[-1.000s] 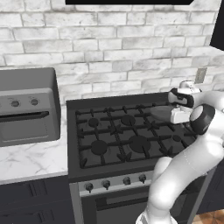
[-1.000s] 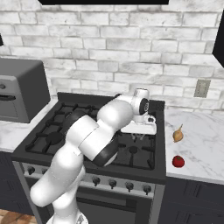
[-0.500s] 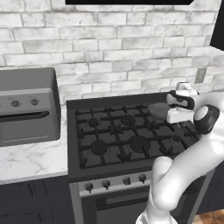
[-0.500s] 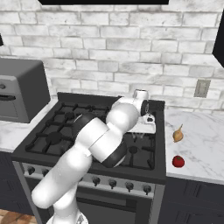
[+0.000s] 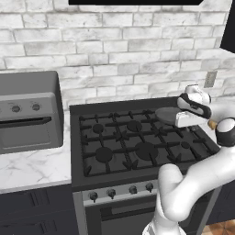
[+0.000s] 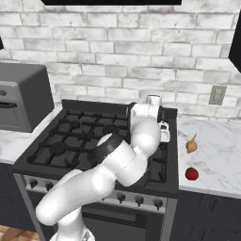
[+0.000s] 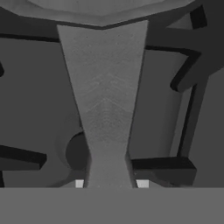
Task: Place the pan on the rear right burner on the stove. Then place the tomato and the onion in the pan and turn on the rear right burner.
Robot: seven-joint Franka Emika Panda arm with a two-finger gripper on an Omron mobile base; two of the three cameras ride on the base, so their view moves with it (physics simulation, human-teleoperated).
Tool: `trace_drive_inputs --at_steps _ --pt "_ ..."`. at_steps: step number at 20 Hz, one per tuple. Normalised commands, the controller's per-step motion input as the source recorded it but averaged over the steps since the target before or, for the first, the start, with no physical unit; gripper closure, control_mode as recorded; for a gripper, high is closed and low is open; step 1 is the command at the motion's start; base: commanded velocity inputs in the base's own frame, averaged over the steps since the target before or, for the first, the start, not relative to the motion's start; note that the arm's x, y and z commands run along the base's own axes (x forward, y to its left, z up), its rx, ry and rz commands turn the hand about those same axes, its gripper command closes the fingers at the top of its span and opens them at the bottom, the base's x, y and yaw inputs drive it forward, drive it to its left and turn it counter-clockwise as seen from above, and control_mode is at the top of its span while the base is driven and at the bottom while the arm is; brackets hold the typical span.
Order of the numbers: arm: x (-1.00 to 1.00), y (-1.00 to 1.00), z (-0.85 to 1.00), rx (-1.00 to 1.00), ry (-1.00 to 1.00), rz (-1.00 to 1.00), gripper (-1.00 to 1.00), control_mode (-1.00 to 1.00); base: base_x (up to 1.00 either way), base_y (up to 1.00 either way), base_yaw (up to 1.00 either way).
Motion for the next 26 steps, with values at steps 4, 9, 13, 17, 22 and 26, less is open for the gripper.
trace_drive_inputs --at_steps 4,9,13,17,22,26 --pt "-0.02 0.0 -0.17 -0.07 0.04 -0.07 -1.0 -1.0 0.0 0.0 0.0" --pt "-0.28 0.0 -0.1 -0.05 0.0 -0.06 -1.0 -1.0 0.0 0.0 0.0" --pt "-0.16 0.0 0.0 -0.03 0.0 -0.06 -1.0 -1.0 0.0 0.0 0.0" --pt "0.0 0.0 0.23 -0.02 -0.05 -0.05 -1.0 -1.0 0.0 0.0 0.0" --pt "0.0 -0.01 0.64 0.0 -0.16 -0.05 -1.0 -1.0 0.0 0.0 0.0" --pt "-0.04 -0.05 0.62 0.0 -0.16 -0.05 -1.0 -1.0 0.0 0.0 0.0"
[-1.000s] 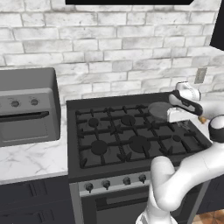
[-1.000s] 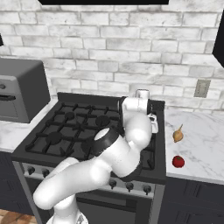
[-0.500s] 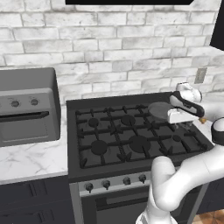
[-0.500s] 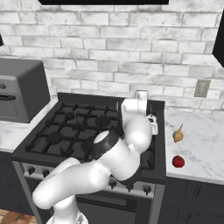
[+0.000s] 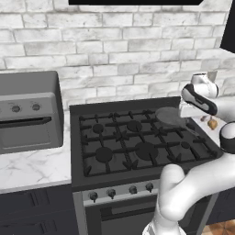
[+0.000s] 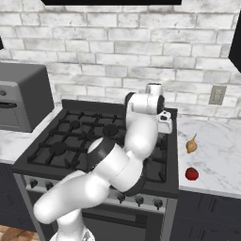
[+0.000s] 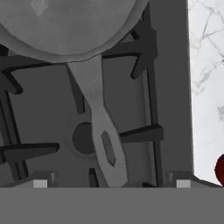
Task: Place the pan on the rear right burner on the stove. Then place the tomato and the onion in the pan and turn on the rear right burner.
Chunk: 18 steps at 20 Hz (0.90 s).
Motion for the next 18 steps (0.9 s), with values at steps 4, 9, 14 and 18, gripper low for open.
trace_drive_inputs --at_steps 4,9,14,18 --pt "-0.05 -0.17 0.38 -0.01 -0.14 -0.11 -1.0 -1.0 0.0 0.0 0.0" --pt "0.0 -0.21 0.03 -0.07 -0.2 -0.17 -1.0 -1.0 0.0 0.0 0.0" --pt "-0.04 -0.05 0.0 -0.13 -0.32 -0.17 -1.0 -1.0 0.0 0.0 0.0" --pt "-0.02 -0.03 0.0 -0.15 -0.41 -0.16 -1.0 -1.0 0.0 0.0 0.0"
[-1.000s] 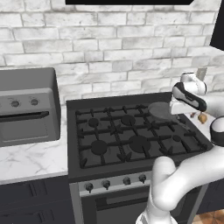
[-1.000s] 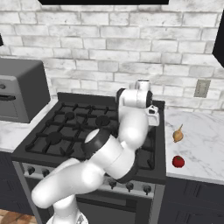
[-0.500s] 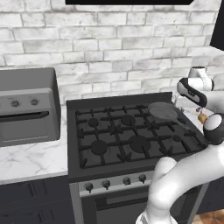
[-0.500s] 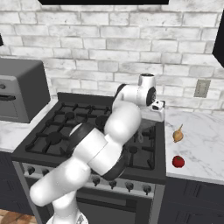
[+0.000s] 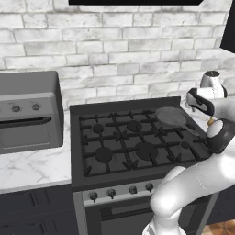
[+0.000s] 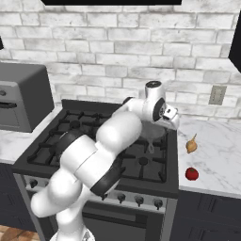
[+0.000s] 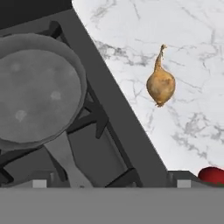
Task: Place the pan on the rear right burner on the stove. Then place the tomato and the onion in the pan and turn on the rear right burner.
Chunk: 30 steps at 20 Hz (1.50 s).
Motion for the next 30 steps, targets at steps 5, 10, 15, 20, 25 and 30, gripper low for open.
trace_drive_inputs --at_steps 5,10,15,20,25,30 --pt "-0.1 -0.06 0.0 -0.13 -0.34 -0.19 -1.0 -1.0 0.0 0.0 0.0" --pt "-0.21 -0.15 0.0 -0.06 -0.17 -0.21 -1.0 -1.0 0.0 0.0 0.0" --pt "0.0 -0.26 0.08 -0.02 -0.03 -0.2 -1.0 -1.0 0.0 0.0 0.0" --pt "0.13 -0.28 0.38 0.0 0.05 -0.15 -1.0 -1.0 0.0 0.0 0.0" --pt "0.1 -0.27 0.34 0.02 0.17 -0.02 -1.0 -1.0 0.0 0.0 0.0" --pt "0.0 -0.18 0.03 0.02 0.22 0.0 -1.0 -1.0 0.0 0.0 0.0"
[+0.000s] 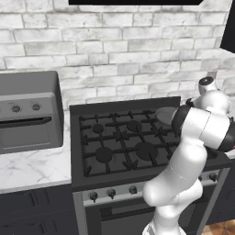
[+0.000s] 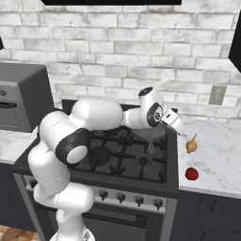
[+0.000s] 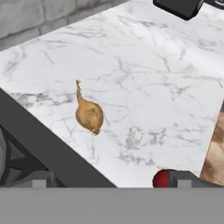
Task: Place the pan on the rear right burner on the stove. Then place the tomato and the onion in the pan and turn on the rear right burner.
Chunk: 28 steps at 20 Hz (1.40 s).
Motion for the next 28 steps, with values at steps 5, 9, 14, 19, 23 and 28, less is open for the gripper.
trace_drive_inputs --at_steps 5,9,14,19,23,28 --pt "0.0 -0.18 0.0 0.01 0.17 0.0 -1.0 -1.0 0.0 0.0 0.0" --pt "0.0 -0.09 -0.13 0.01 0.04 0.01 -1.0 -1.0 0.0 0.0 0.0" --pt "0.0 -0.06 -0.27 0.11 0.0 0.08 -1.0 -1.0 0.0 0.0 0.0" --pt "0.0 -0.09 -0.23 0.1 0.0 0.11 -1.0 -1.0 0.0 0.0 0.0" --pt "0.0 -0.25 -0.02 0.02 -0.03 0.07 -1.0 -1.0 0.0 0.0 0.0" --pt "0.0 -0.25 0.0 0.0 0.0 0.02 -1.0 -1.0 0.0 0.0 0.0"
